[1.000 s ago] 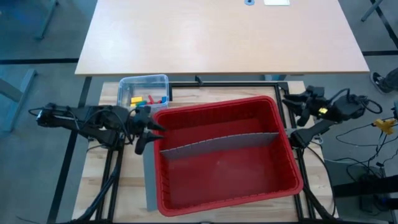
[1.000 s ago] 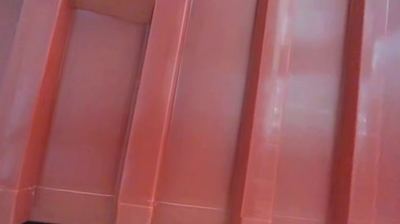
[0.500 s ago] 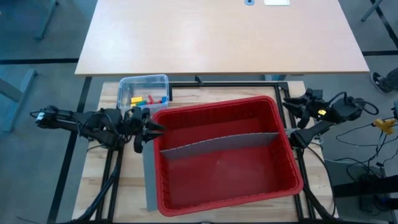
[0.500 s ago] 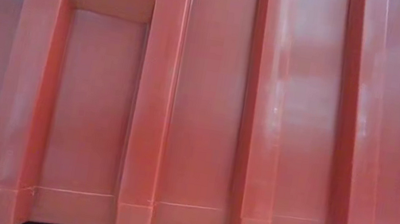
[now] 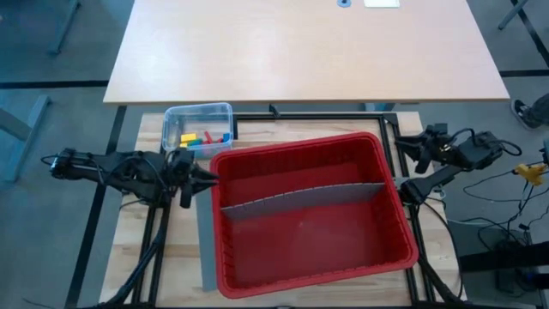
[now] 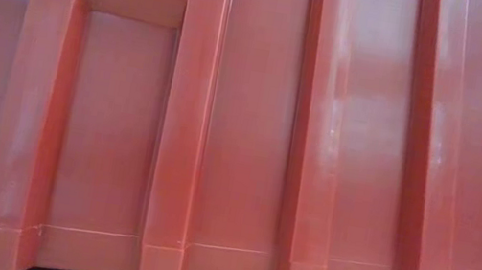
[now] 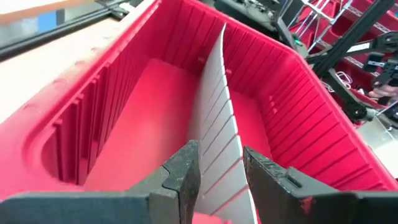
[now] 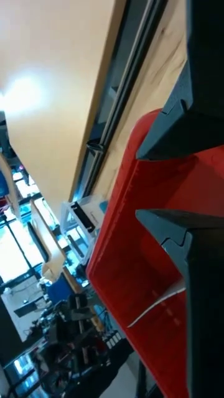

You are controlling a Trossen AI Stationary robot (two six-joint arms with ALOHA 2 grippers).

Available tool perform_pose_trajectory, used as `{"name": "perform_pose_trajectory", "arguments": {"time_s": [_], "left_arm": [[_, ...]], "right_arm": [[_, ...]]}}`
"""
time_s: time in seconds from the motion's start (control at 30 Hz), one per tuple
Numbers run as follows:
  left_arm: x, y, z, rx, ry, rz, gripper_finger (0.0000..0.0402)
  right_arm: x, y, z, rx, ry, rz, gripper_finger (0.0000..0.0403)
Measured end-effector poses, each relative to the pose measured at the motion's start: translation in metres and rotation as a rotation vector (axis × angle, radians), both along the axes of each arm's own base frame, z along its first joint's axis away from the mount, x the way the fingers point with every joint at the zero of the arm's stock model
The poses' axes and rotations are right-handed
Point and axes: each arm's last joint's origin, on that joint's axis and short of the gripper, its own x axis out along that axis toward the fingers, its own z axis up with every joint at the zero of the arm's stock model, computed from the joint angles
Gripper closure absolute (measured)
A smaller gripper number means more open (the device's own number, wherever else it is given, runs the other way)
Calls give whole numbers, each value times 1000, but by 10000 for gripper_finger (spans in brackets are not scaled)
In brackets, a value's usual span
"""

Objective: Sort blocks
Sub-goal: Insert the bin divider into the red bin

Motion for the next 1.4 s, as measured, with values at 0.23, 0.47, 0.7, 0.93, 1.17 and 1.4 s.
{"name": "perform_pose_trajectory", "arguments": {"time_s": [0.23,0.47,0.7,0.93,1.17,1.4], "left_arm": [[-24,4,-5,-57,52,25,299],[-37,7,-15,-153,147,77,299],[-28,5,-25,-144,213,95,299],[-17,3,-36,-141,286,110,299],[-14,3,-36,-122,281,99,299],[-13,2,-30,-143,213,81,299]], "right_arm": [[4,2,-1,-19,38,-1,316],[5,2,0,-31,45,-19,359],[5,2,0,-39,46,-31,399],[5,2,0,-16,34,-36,397],[5,2,-2,-19,54,-35,400],[0,1,-13,123,107,-41,398]]}}
